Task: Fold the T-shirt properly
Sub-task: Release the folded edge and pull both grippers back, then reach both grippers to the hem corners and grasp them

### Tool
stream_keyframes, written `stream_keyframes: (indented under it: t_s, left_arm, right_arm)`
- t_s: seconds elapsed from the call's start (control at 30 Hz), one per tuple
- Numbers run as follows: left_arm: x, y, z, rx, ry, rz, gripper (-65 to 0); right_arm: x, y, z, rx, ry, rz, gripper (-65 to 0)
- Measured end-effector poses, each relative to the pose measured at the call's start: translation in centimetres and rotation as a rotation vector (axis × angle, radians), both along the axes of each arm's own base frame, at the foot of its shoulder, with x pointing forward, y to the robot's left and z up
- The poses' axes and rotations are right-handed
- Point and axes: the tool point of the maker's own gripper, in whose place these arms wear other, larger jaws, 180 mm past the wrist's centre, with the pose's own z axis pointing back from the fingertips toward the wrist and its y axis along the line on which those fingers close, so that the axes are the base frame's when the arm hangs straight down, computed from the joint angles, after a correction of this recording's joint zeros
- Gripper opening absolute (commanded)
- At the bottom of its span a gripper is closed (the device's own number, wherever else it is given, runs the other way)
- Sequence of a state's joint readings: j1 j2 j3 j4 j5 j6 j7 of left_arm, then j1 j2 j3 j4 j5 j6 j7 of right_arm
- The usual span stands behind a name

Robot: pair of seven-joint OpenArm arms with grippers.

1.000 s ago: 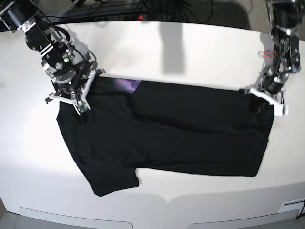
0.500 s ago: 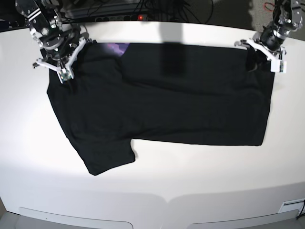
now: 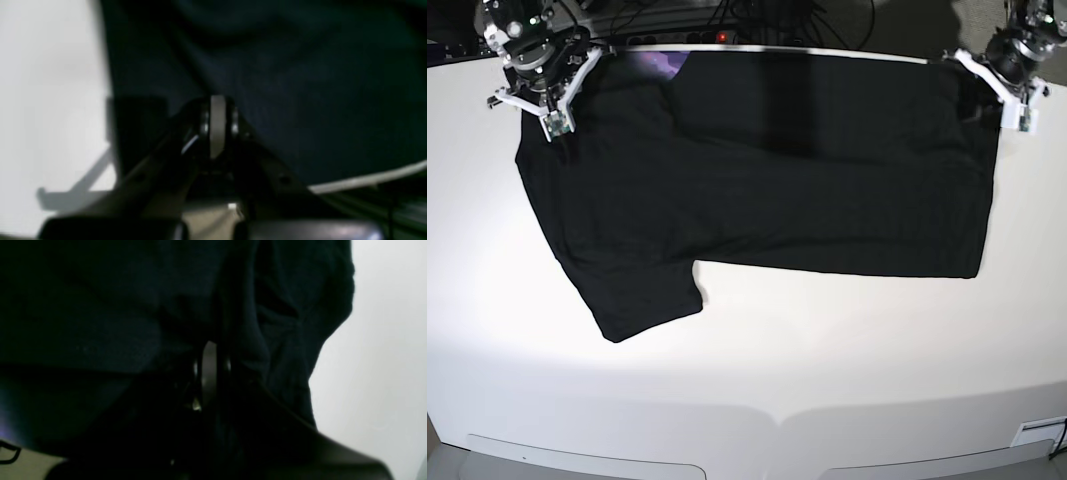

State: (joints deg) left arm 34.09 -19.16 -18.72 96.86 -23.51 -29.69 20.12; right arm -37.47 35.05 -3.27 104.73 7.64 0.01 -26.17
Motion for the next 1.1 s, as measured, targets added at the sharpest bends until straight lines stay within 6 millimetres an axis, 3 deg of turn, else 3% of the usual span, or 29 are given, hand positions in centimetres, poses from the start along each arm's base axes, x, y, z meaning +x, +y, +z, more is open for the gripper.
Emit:
stream_keyframes:
  t_s: [0.17, 0.3, 0.37, 0.43, 0.5, 0.53, 0.8, 0.87, 1.0, 1.1]
  left_arm:
    - [4.8, 0.4, 6.1, 0.034, -0.210, -0.010, -65.0]
    - [7.9, 1.5, 7.8, 0.054, -0.285, 0.027, -65.0]
    - [9.5, 1.7, 8.6, 0.045, -0.325, 0.039, -50.6]
    - [11.0, 2.3, 8.9, 0.036, -0.343, 0.058, -41.8]
    - [12.4, 2.9, 8.0, 0.030, -0.306, 0.073, -41.8]
    - [13.1, 3.2, 7.4, 0.027, -0.281, 0.083, -41.8]
    - [19.5, 1.8, 2.8, -0.110, -0.093, -0.016, -41.8]
    - [20.8, 2.4, 1.9, -0.141, -0.058, 0.009, -41.8]
    - [21.5, 4.4, -0.6, -0.113, 0.053, 0.044, -41.8]
    - [22.0, 5.8, -1.1, -0.104, 0.073, 0.072, -41.8]
  right_arm:
    - [3.8, -1.0, 3.3, -0.007, -0.130, -0.023, -65.0]
    - [7.8, -0.5, 5.5, 0.050, -0.224, -0.039, -65.0]
    - [9.1, 0.5, 6.1, 0.080, -0.228, 0.016, -64.1]
    - [10.0, 1.5, 6.3, 0.126, -0.212, 0.050, -47.9]
    - [10.8, 1.5, 6.6, 0.128, -0.225, 0.057, -36.5]
    - [11.2, 1.3, 6.8, 0.122, -0.233, 0.054, -34.0]
    - [11.6, 0.2, 6.0, 0.108, -0.207, 0.024, -33.4]
    - [11.5, 0.2, 5.9, 0.106, -0.200, 0.021, -33.4]
    - [11.5, 0.2, 5.9, 0.106, -0.200, 0.021, -33.5]
    - [11.5, 0.2, 5.9, 0.106, -0.201, 0.022, -33.5]
